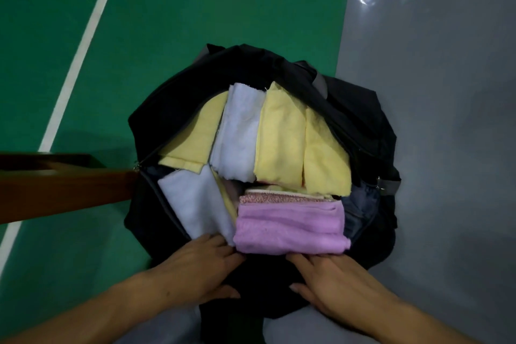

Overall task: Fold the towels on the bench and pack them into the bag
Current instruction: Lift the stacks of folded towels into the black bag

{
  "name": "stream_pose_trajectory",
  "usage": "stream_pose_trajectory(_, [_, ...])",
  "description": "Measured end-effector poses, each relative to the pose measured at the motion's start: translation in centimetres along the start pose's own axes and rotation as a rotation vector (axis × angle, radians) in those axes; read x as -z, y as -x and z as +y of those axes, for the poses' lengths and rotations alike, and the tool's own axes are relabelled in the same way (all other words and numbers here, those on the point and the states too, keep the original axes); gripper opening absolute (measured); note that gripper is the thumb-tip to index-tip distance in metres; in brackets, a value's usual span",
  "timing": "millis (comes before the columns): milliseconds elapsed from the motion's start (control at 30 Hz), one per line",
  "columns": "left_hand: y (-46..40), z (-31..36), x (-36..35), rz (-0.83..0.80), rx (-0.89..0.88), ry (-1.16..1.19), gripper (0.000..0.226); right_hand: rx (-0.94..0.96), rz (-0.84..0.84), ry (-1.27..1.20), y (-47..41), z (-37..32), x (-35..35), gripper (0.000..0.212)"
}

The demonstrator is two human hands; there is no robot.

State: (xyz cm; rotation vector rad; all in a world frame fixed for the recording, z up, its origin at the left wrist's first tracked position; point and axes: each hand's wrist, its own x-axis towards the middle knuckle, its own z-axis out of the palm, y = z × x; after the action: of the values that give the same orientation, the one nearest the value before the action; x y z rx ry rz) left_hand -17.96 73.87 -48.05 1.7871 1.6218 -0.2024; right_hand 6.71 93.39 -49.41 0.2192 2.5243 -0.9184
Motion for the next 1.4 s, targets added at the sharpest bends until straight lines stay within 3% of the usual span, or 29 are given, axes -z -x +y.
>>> stream_pose_trajectory(167, [0.7, 1.9, 4.1, 0.007, -0.028, 0.190, 0.046, 0.018, -0.016, -0.201, 1.8, -0.9, 3.8, 0.057])
stream_pose_trajectory(400, [2.8, 2.9, 11.5, 0.111, 0.038, 0.299, 0.036, 0.019, 0.050, -0.258, 2.6, -2.2, 10.3, 0.040])
stream_pose_trajectory(500, [3.7, 2.7, 15.2, 0.197, 0.082, 0.604, 0.024, 0.019, 0.057, -0.392, 2.0, -3.3, 13.9, 0.040])
stream_pose_trajectory(567, [3.5, 1.8, 17.0, 0.340, 0.143, 0.764, 0.019, -0.020, 0.195, -0.476, 0.9, -3.3, 16.0, 0.034])
stream_pose_trajectory(667, [0.7, -1.1, 16.0, 0.433, 0.312, 0.618, 0.029, -0.071, 0.292, -0.259, -3.2, -1.8, 15.9, 0.036])
stream_pose_trajectory(800, [-3.3, -3.3, 11.4, 0.367, 0.452, 0.503, 0.038, -0.189, 0.251, 0.029, -7.9, 0.8, 11.3, 0.055])
stream_pose_trajectory(933, [-5.6, -3.8, 13.5, 0.689, 0.578, 0.925, 0.024, -0.207, 0.371, 0.128, -8.2, 1.4, 9.6, 0.057])
stream_pose_trajectory(1033, [-6.9, -6.1, 16.2, 0.865, 0.704, 1.532, 0.033, -0.181, 0.407, 0.166, -8.0, 1.2, 9.6, 0.065])
stream_pose_trajectory(1133, [-8.1, -7.6, 17.7, 1.031, 0.639, 2.111, 0.046, -0.148, 0.400, 0.169, -8.7, 0.9, 9.8, 0.071])
stream_pose_trajectory(1200, [-9.1, -7.9, 18.1, 1.191, 0.576, 2.335, 0.047, -0.143, 0.386, 0.178, -9.0, 0.9, 9.8, 0.071])
stream_pose_trajectory(1300, [-10.5, -7.3, 18.5, 1.272, 0.498, 2.412, 0.060, -0.134, 0.375, 0.205, -9.2, 1.1, 9.2, 0.072])
stream_pose_trajectory(1400, [-10.7, -6.3, 20.0, 1.346, 0.538, 2.184, 0.064, -0.131, 0.367, 0.204, -9.4, 1.4, 8.8, 0.074])
